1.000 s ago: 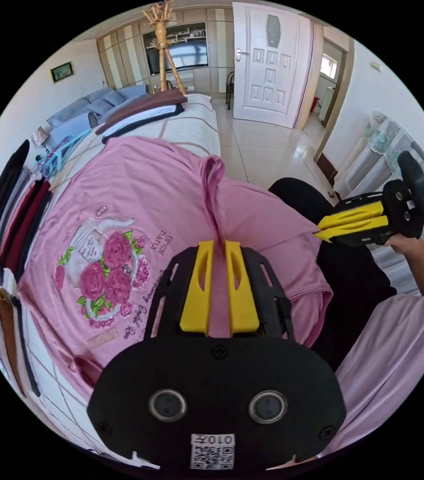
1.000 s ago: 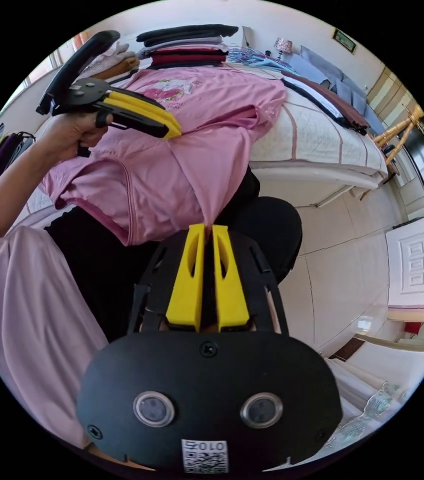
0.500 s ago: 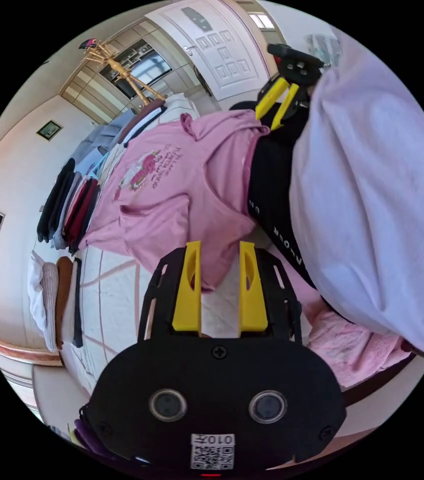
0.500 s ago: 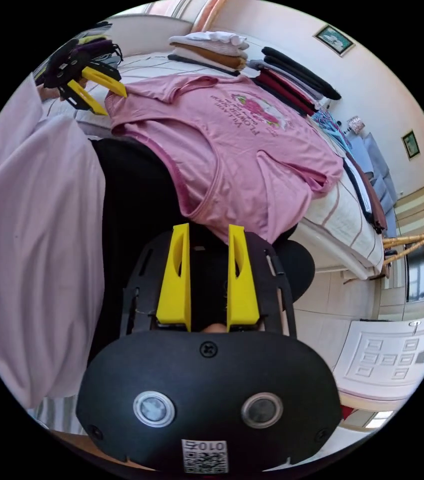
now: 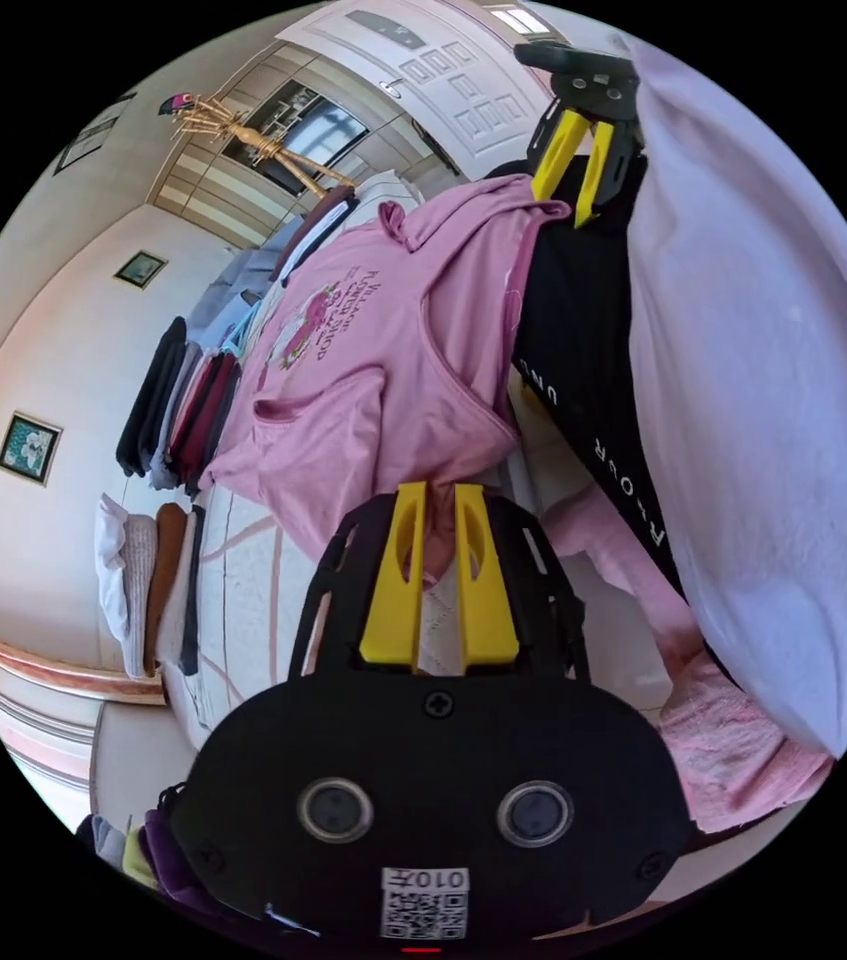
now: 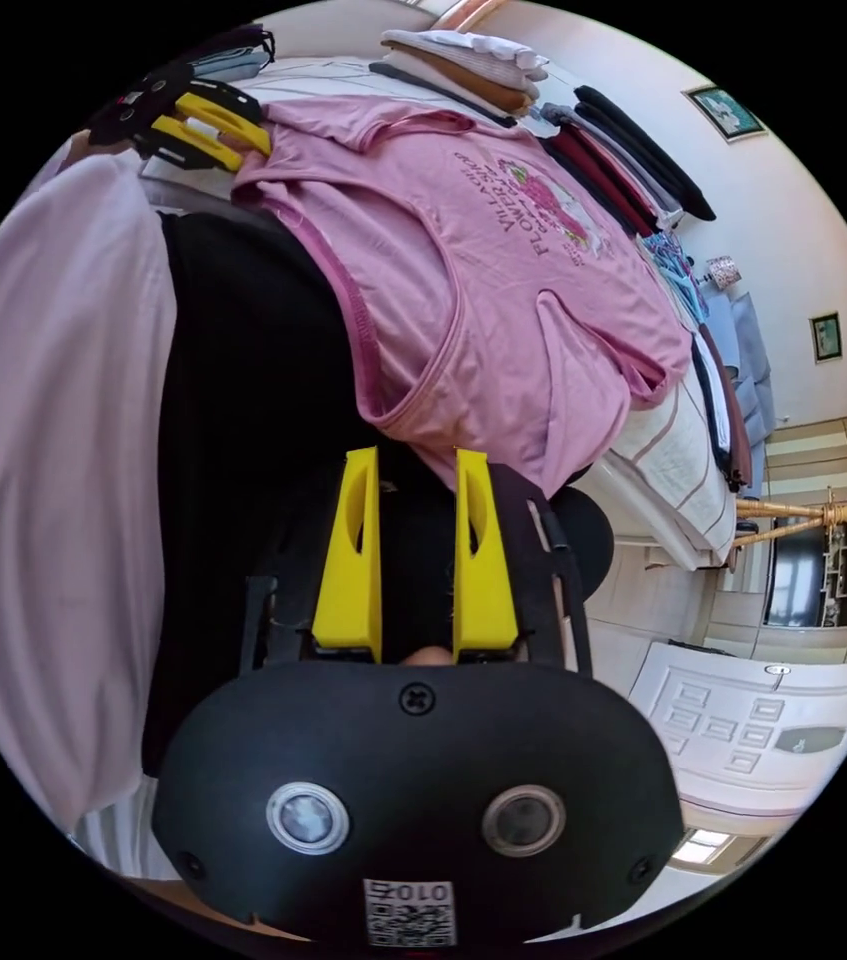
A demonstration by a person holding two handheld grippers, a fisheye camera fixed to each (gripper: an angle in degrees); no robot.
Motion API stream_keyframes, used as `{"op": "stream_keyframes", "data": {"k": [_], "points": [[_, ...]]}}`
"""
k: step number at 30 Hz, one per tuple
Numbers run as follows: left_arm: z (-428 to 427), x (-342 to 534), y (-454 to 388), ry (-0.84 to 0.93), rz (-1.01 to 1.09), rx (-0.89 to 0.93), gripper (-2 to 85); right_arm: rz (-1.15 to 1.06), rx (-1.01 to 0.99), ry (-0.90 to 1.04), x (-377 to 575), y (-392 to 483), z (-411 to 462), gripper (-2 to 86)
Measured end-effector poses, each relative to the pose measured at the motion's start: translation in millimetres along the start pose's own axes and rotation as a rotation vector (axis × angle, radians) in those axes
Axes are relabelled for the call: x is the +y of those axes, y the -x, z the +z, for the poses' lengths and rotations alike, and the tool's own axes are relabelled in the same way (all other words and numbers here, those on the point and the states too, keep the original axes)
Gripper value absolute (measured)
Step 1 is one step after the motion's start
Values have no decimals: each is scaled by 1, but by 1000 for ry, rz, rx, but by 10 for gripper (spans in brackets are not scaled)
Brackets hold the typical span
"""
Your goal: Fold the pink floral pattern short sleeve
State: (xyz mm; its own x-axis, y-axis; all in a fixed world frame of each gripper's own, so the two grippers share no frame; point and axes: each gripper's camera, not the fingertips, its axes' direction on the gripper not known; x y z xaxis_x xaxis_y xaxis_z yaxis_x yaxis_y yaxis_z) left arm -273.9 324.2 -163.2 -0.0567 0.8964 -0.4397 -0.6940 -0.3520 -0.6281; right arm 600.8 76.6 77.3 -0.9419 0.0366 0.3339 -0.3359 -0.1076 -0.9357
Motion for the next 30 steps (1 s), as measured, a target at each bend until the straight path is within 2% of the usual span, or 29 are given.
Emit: {"op": "stream_keyframes", "data": {"k": [7, 10, 14, 20, 24, 26, 30], "points": [[11, 13, 21, -3, -59, 51, -1, 8, 96, -11, -1, -1, 9, 80], [12, 26, 39, -28, -105, 127, -2, 74, 68, -63, 13, -16, 2, 36], [13, 42, 65, -63, -193, 184, -2, 192, -13, -153, 36, -50, -15, 24], [13, 50, 125, -74, -294, 219, -3, 195, -79, -264, 46, -104, -51, 24], [36, 33, 217, -35, -309, 298, -2, 136, -59, -301, 20, -173, -73, 26], [52, 23, 267, -35, -299, 339, -2, 88, -54, -288, -14, -235, -80, 28], [131, 1, 376, -7, -294, 477, -1, 11, -154, -204, -77, -334, -55, 30]]}}
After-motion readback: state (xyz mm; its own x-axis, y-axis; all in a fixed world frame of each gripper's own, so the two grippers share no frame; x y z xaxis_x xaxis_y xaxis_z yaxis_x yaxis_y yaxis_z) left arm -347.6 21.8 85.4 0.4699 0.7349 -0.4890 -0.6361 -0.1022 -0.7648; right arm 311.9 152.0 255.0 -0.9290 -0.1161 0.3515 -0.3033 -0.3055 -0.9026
